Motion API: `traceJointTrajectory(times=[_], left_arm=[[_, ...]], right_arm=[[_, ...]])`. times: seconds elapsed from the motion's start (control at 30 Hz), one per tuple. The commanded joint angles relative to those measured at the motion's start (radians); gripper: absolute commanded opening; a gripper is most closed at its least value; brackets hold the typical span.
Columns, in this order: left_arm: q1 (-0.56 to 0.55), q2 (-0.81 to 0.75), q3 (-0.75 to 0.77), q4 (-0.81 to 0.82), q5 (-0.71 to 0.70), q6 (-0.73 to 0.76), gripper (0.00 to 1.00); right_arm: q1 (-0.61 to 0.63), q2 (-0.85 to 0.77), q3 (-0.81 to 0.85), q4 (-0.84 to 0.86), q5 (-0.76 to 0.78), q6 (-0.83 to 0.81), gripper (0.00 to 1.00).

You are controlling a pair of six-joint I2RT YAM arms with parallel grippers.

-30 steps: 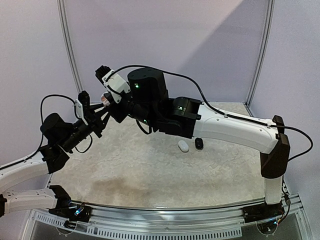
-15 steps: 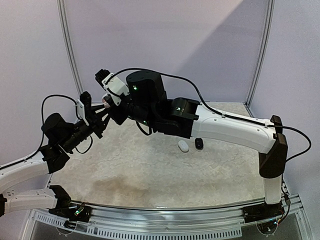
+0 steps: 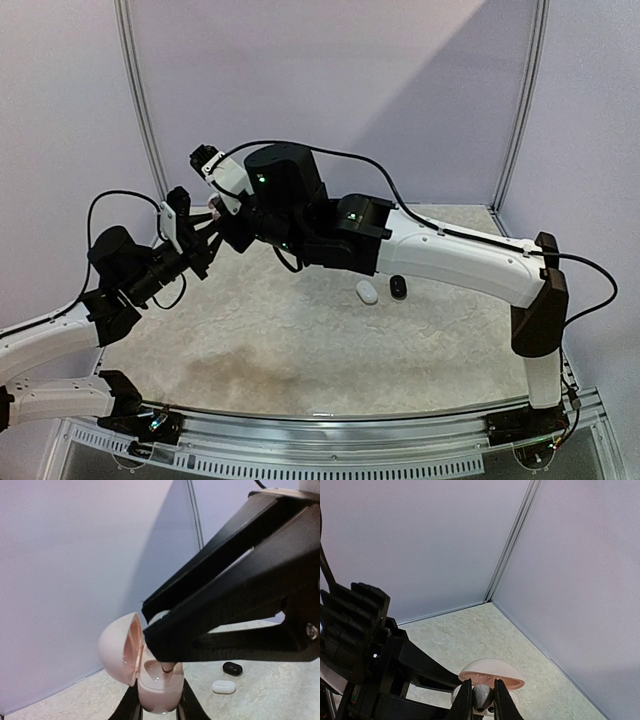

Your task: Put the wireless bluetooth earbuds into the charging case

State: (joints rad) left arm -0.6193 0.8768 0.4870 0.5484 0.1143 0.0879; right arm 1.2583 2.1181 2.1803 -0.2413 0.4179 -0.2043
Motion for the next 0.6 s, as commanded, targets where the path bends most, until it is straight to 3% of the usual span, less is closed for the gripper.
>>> traceJointTrajectory(times=[0.0, 0.17, 0.57], left_arm=[[-0.016, -0.009, -0.006, 0.092, -0.035, 0.094, 0.0], [-0.022, -0.002, -0.016, 0.128, -0.027, 0.163, 0.0], [-0.025, -0.004, -0.02, 0.133, -0.032, 0.116, 0.0]], right_arm=[[-0.013, 0.038, 0.025, -0.119, 0.081, 0.018, 0.0], [-0.012, 0.074, 0.06, -0.128, 0.076, 0.065, 0.0], [-0.012, 0.121, 0.076, -0.138, 0.081, 0.087, 0.02]])
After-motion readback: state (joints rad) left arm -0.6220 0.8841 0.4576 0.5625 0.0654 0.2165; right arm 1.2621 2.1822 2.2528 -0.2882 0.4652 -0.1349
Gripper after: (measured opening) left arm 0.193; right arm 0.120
